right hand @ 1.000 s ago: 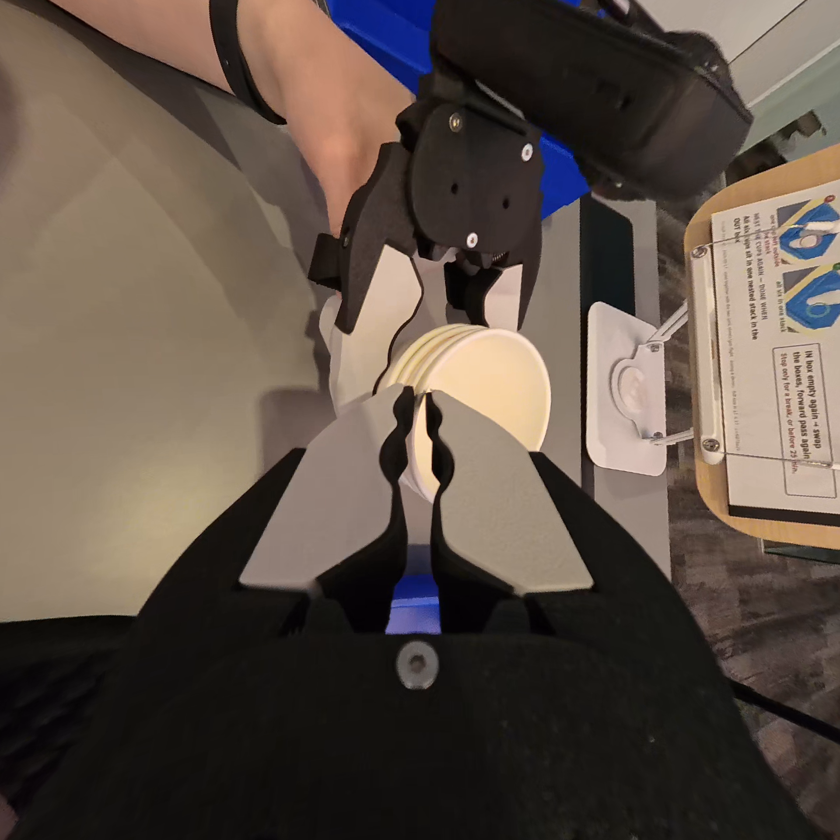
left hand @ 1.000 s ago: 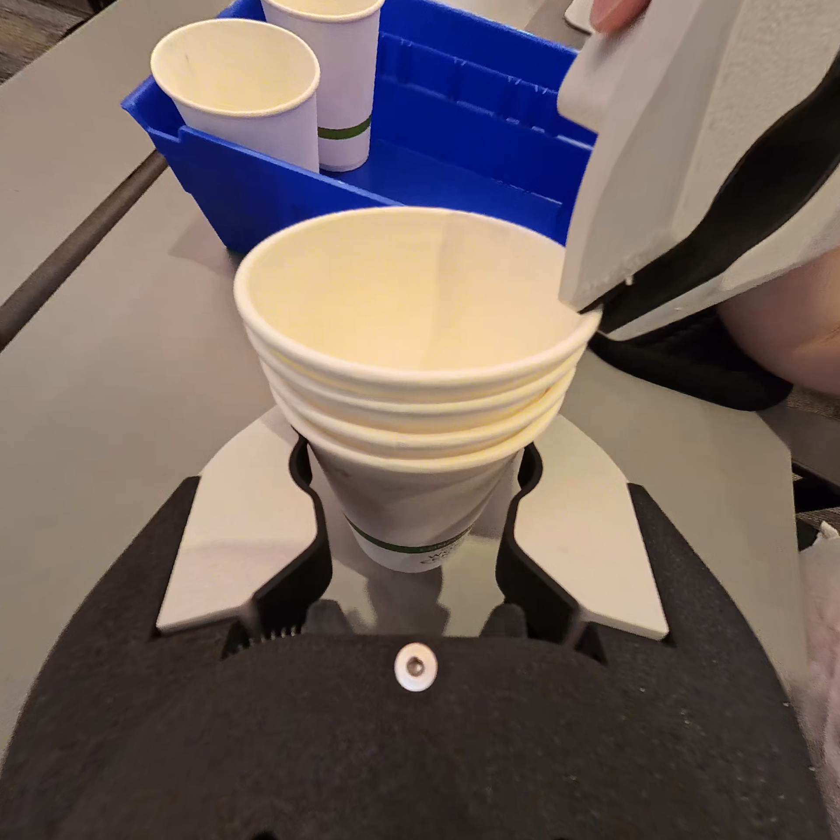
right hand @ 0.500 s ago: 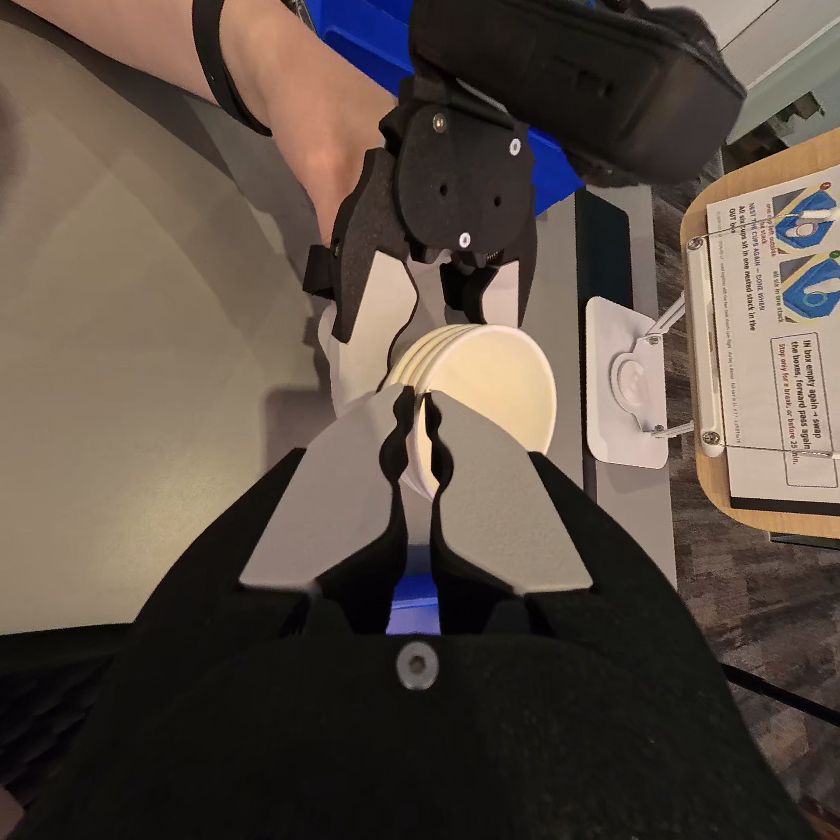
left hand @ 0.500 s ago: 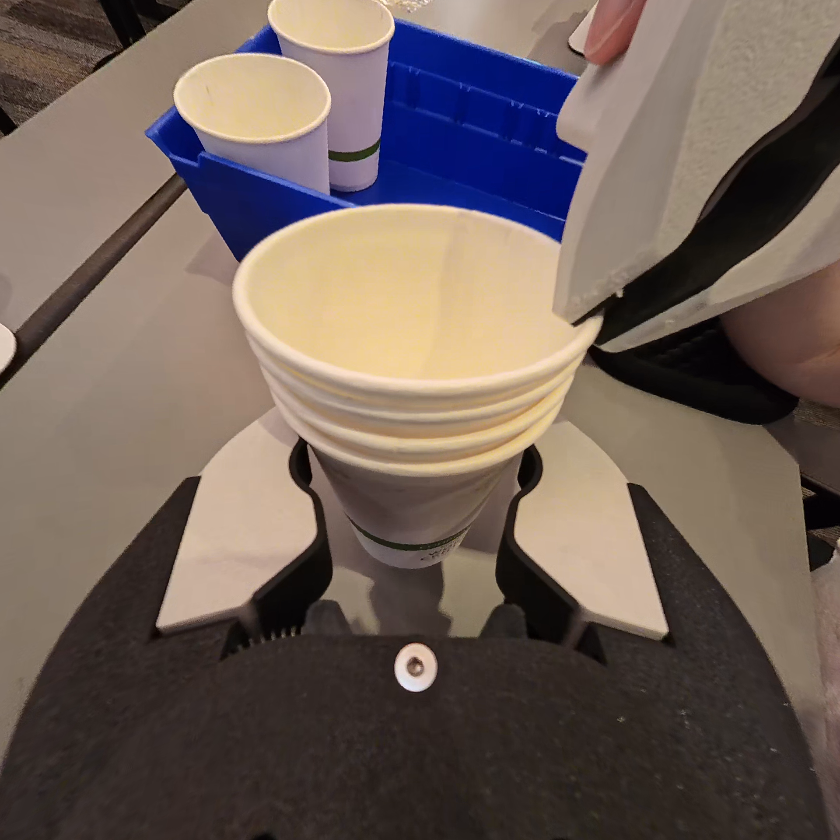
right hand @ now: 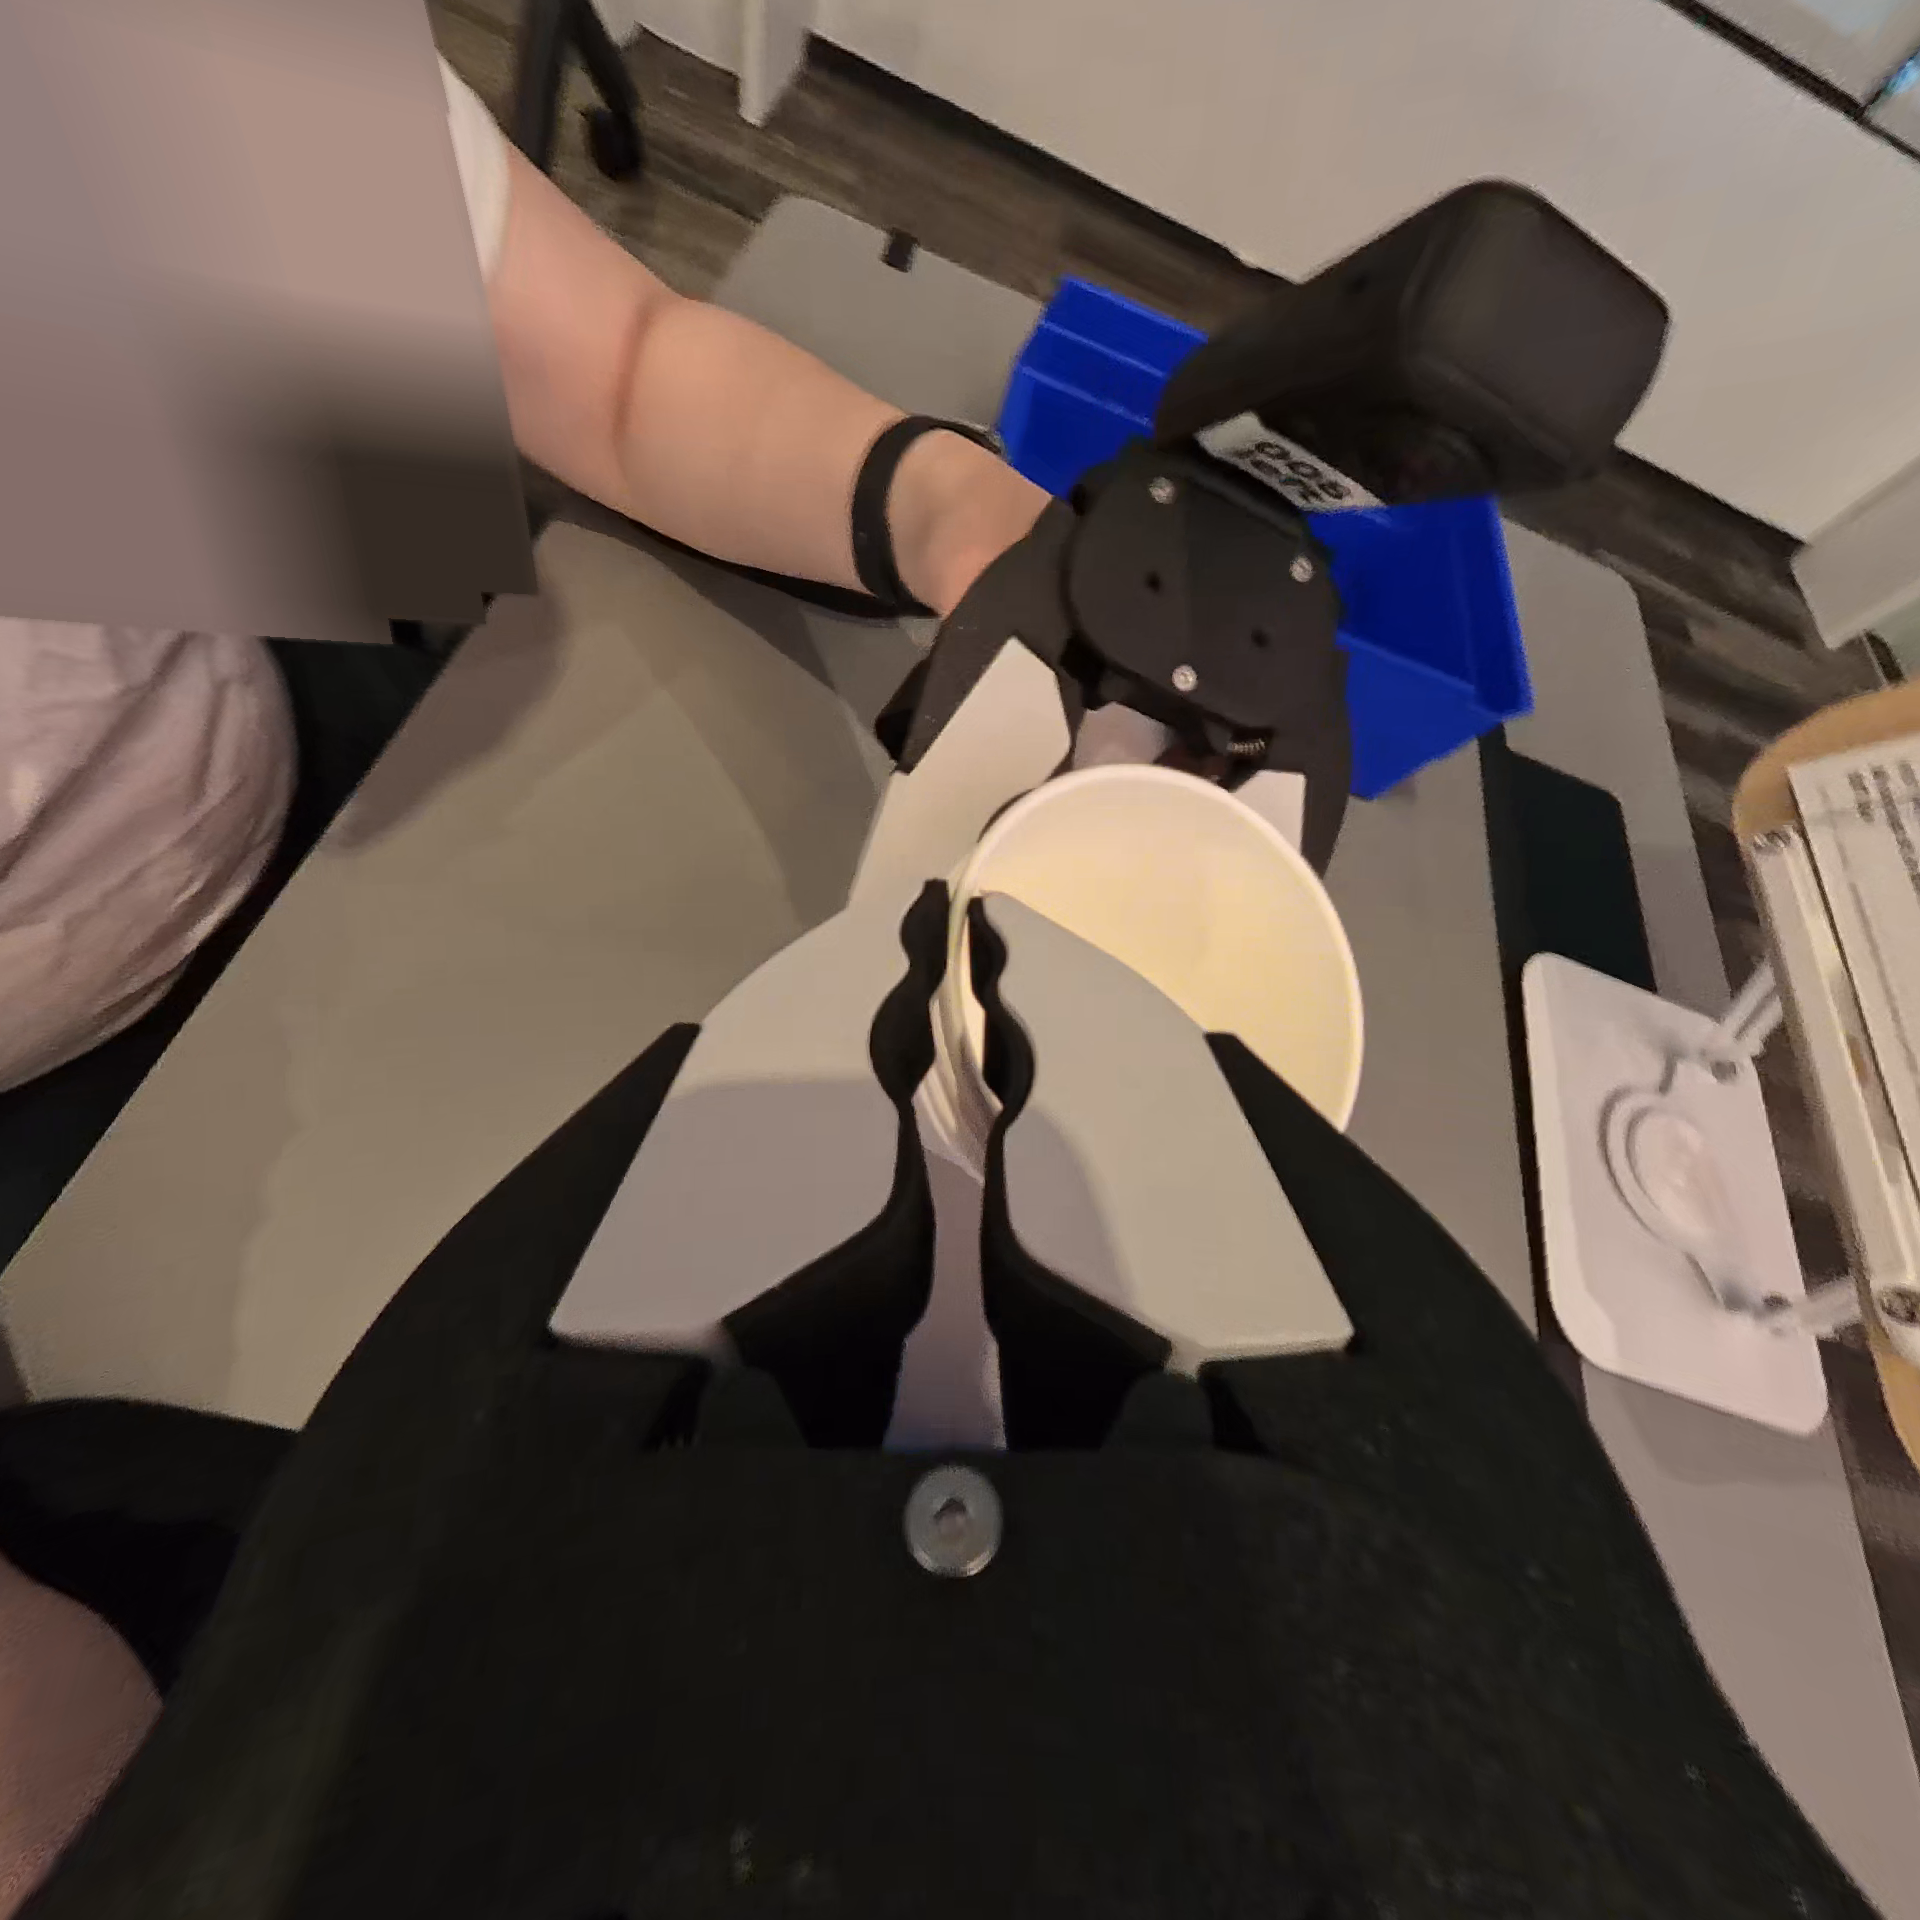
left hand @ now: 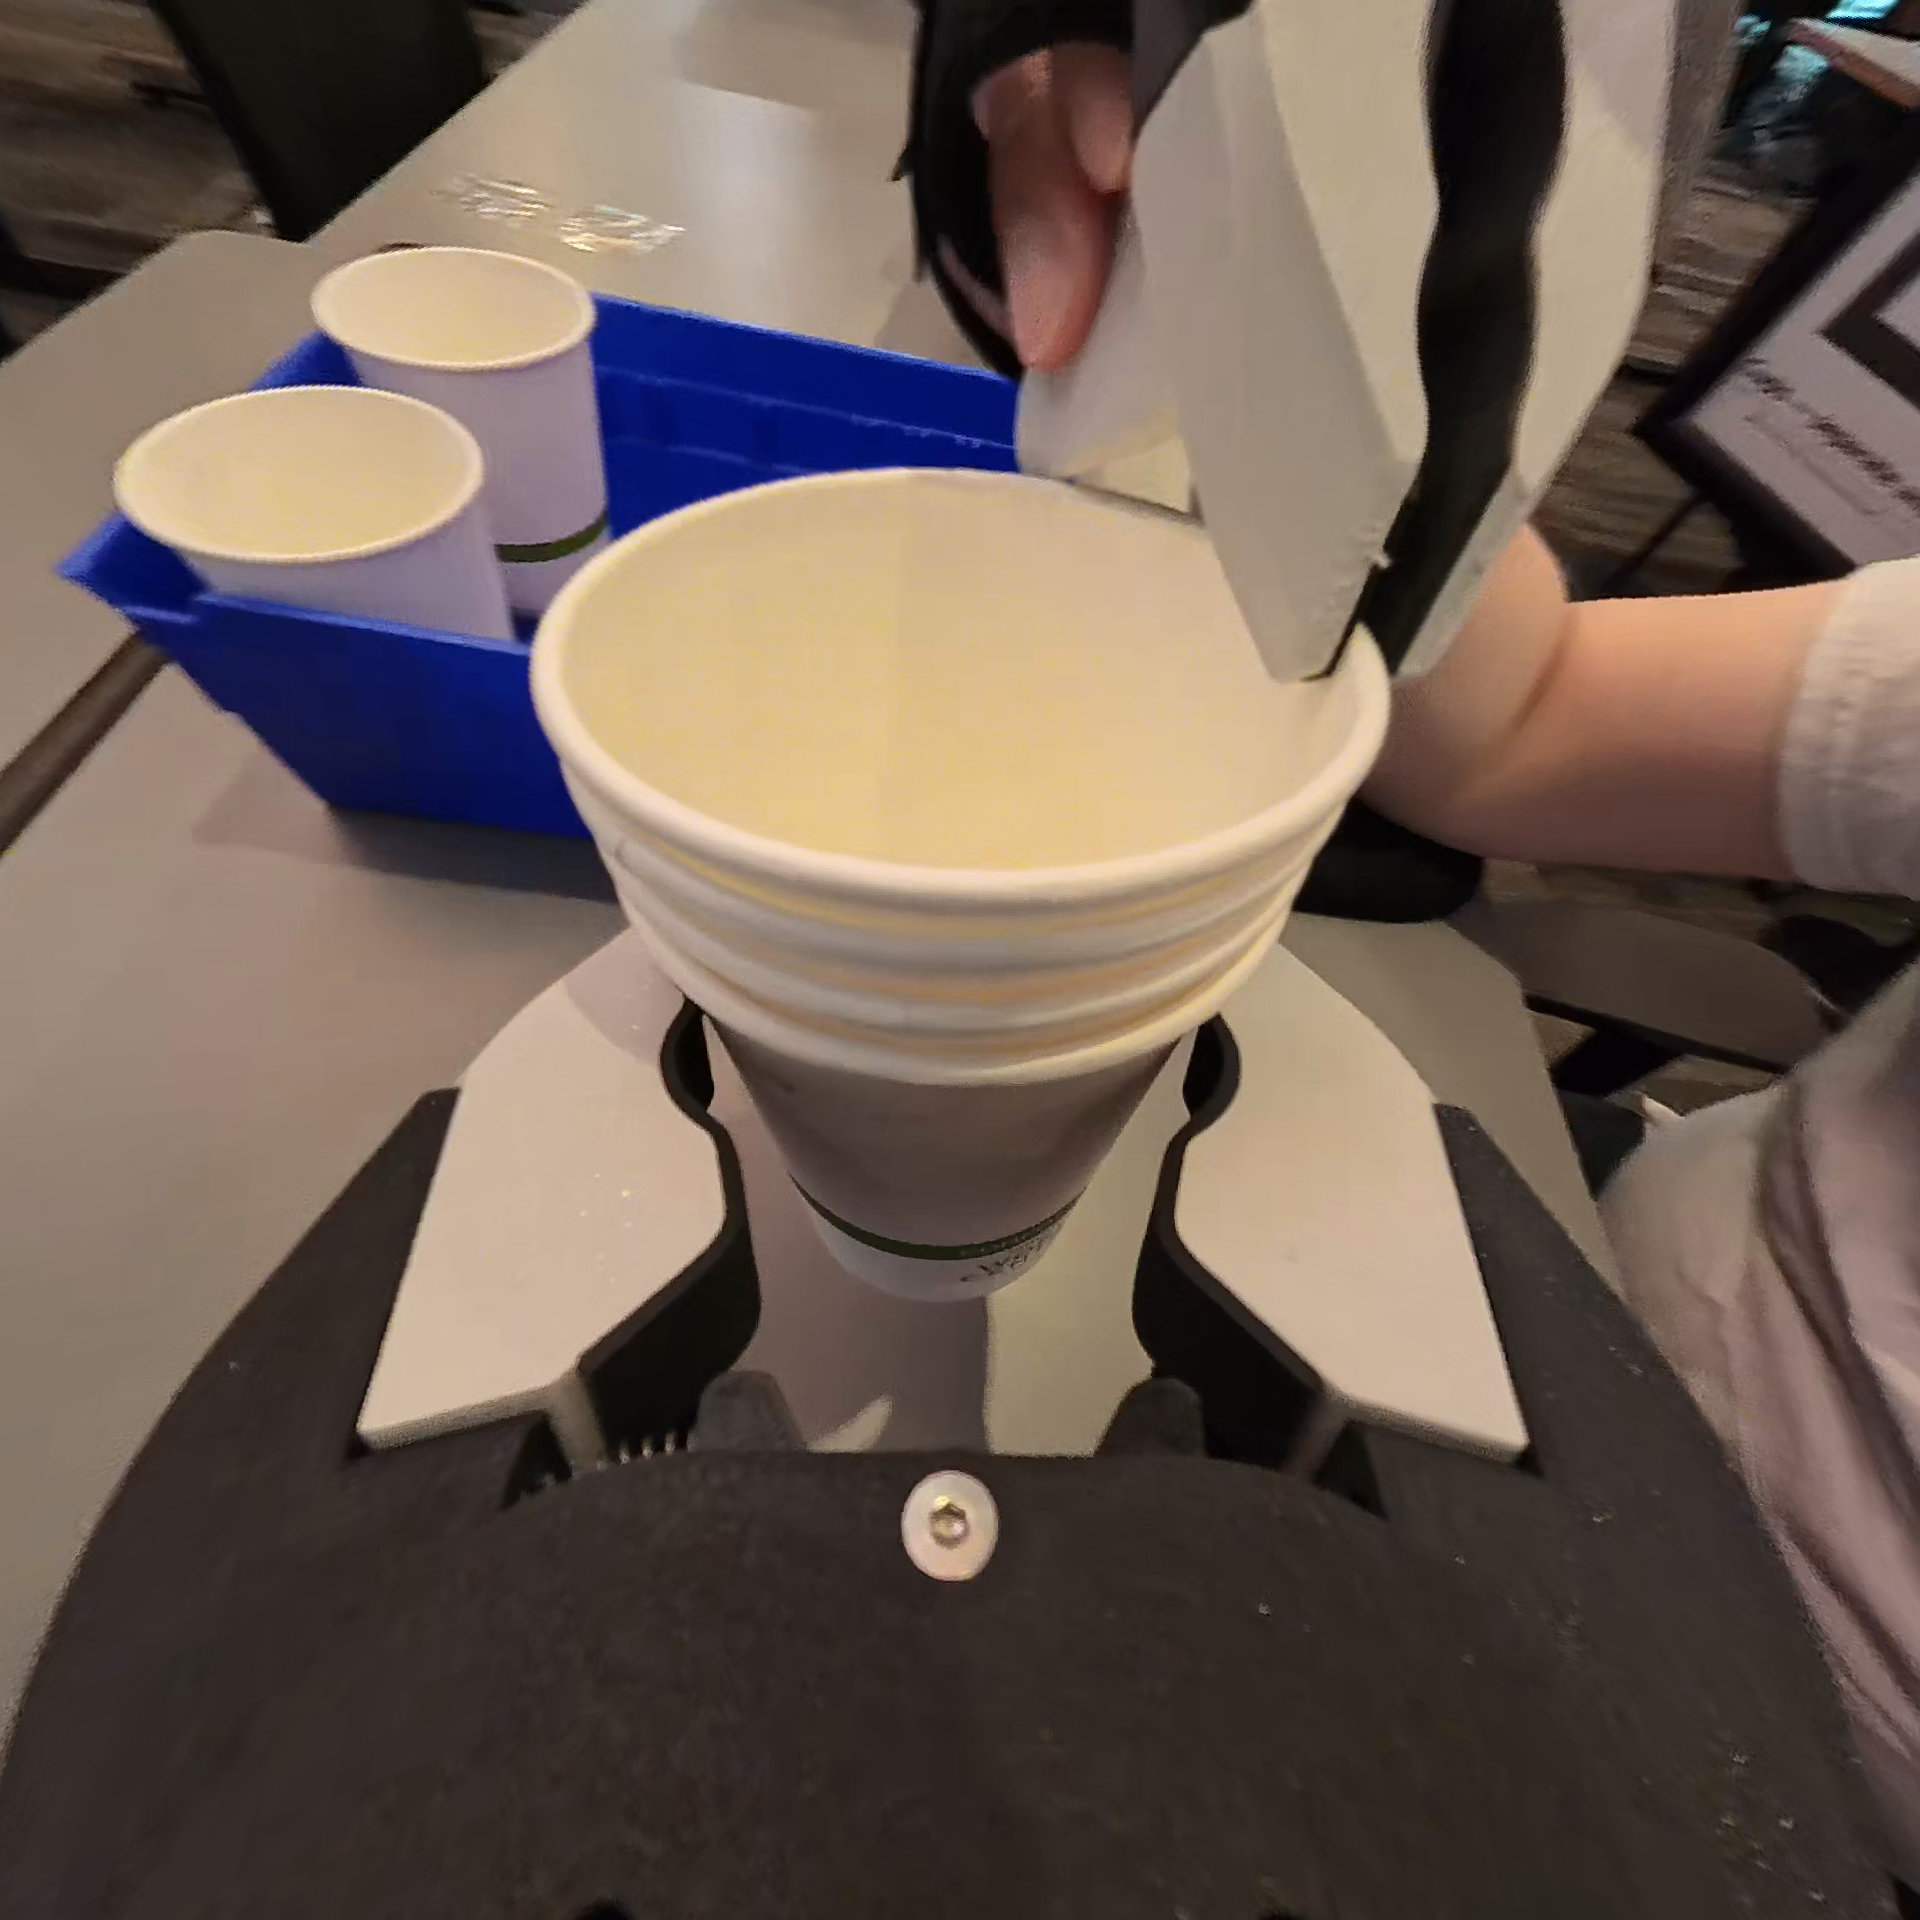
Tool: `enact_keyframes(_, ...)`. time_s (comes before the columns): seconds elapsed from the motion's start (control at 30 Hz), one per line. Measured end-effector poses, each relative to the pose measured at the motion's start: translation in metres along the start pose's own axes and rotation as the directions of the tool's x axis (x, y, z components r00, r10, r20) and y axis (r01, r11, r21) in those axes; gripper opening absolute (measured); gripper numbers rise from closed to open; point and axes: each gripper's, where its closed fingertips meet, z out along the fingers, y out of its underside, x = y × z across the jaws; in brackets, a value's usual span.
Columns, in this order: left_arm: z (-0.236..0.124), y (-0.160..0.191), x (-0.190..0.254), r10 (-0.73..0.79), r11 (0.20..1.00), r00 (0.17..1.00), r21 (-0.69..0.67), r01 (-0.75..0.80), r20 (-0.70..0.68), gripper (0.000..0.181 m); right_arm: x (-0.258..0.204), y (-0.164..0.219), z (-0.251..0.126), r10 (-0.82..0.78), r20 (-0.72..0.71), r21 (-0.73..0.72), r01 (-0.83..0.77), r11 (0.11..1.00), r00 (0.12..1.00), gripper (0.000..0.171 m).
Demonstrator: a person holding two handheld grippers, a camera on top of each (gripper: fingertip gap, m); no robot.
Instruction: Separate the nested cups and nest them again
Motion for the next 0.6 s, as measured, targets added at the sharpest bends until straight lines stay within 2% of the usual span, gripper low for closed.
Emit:
enact_keyframes(0.13, -0.004, -0.004, 0.014, -0.002, 1.0, 0.996, 0.019, 0.004, -0.093, 0.091, -0.01, -0.009, -0.009, -0.052, 0.044, 0.074, 0.049, 0.996, 0.998, 0.003)
enact_keyframes(0.43, 0.0, 0.002, 0.003, 0.014, 1.0, 1.0, -0.009, -0.015, -0.026, 0.091, 0.004, -0.016, -0.031, -0.025, -0.051, 0.144, 0.032, 0.989, 0.998, 0.003)
enact_keyframes(0.6, 0.0, 0.004, -0.006, -0.001, 1.0, 1.0, -0.012, 0.001, 0.016, 0.091, 0.018, -0.024, -0.047, -0.015, -0.175, 0.178, 0.047, 0.983, 0.984, 0.003)
